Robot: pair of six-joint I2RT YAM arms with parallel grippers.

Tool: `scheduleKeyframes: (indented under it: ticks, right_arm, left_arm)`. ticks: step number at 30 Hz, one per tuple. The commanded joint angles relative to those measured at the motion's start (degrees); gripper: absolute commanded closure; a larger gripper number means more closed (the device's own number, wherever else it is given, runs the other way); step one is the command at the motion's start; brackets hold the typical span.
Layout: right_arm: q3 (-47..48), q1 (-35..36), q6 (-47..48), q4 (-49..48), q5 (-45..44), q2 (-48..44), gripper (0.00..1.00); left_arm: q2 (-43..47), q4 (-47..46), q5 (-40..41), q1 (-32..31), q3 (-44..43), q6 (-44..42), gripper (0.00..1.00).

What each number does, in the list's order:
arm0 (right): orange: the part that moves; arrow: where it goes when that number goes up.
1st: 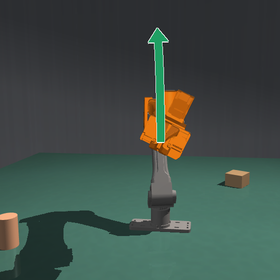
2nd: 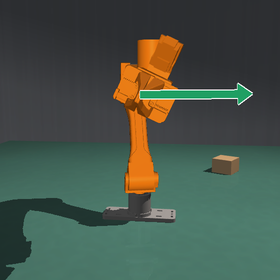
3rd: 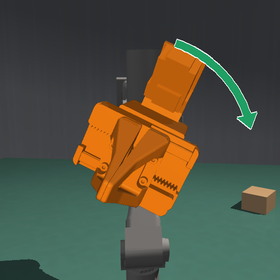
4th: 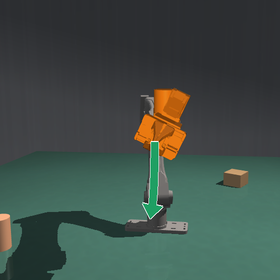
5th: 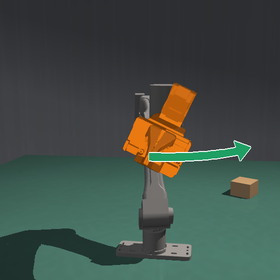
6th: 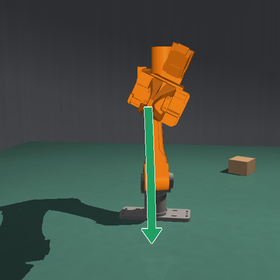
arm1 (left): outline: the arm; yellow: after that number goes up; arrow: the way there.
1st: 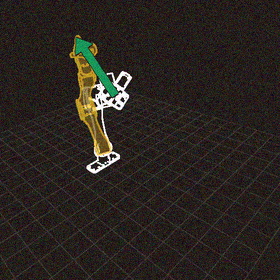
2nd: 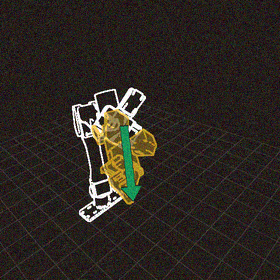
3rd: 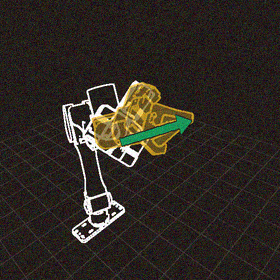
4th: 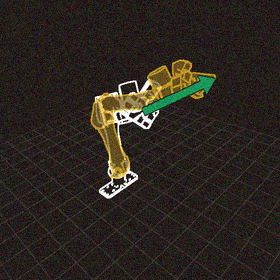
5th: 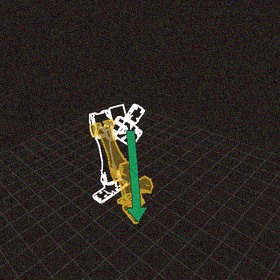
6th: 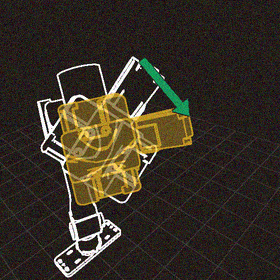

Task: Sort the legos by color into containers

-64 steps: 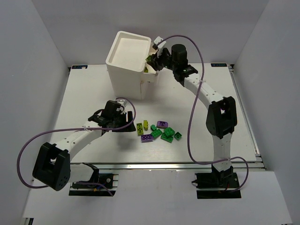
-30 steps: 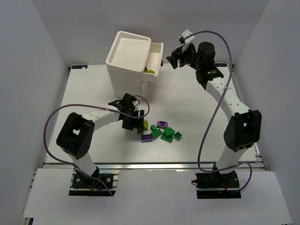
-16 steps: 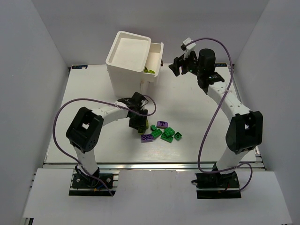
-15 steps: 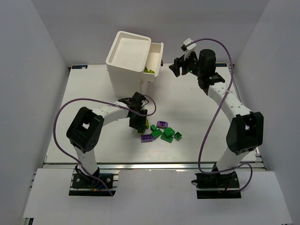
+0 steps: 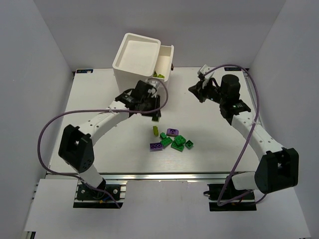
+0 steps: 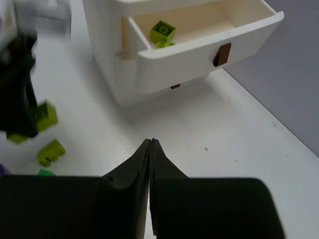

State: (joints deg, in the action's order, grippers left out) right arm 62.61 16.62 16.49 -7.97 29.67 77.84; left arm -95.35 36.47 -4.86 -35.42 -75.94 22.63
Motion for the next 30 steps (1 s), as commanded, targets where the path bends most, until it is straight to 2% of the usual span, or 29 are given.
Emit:
scheduleKeyframes:
  ticks: [1,9,11,16,21,24,25,26,28,29,30]
  right_arm:
    - [-4.84,-0.19,2.67,0.66,1.71,-2.60,1.00]
    - [-11.98,-0.01,4.51,2.78,2.76,-5.33,1.00]
    - [-12.60,-0.01,4.69,3.13,3.11,-5.42,1.00]
    - [-12.34,0.25,5.04,6.29,4.69,-4.19,1.00]
    - [-13.12,0.43,5.83,7.09,5.22,-4.10,1.00]
    - [-13.57,0.52,7.23,7.35,5.75,-4.10,0.99]
    - [-13.57,0.69,7.67,7.61,6.27,-3.93,0.96]
    - [-13.39,0.69,8.20,7.88,6.71,-3.75,0.91]
    - [-12.78,1.04,9.86,9.98,8.55,-3.14,0.79]
    - [-12.43,1.04,10.75,11.82,9.87,-2.70,0.71]
    - [-11.99,1.13,11.89,12.79,11.27,-1.91,0.56]
  left_arm:
    - [4.21,-3.16,-3.57,0.96,-8.41,-2.85,0.93]
    - [-8.07,-3.24,2.83,1.49,-34.32,-7.51,0.91]
    - [-10.72,-4.64,9.06,1.49,-38.55,-8.83,0.90]
    - [-17.48,-10.62,16.18,2.54,-42.44,-11.20,0.88]
    - [-23.03,-10.72,19.89,3.07,-48.33,-12.52,0.84]
    - [-24.62,-11.60,21.12,3.68,-49.21,-12.00,0.70]
    - [-24.97,-11.60,21.12,3.69,-49.30,-11.56,0.57]
    - [-25.23,-11.51,20.95,3.69,-49.39,-11.38,0.51]
    - [-25.24,-11.77,20.33,3.69,-49.48,-11.03,0.35]
    - [-24.80,-11.95,19.64,3.69,-49.48,-10.94,0.23]
    - [-24.62,-12.29,19.28,3.69,-49.57,-10.94,0.20]
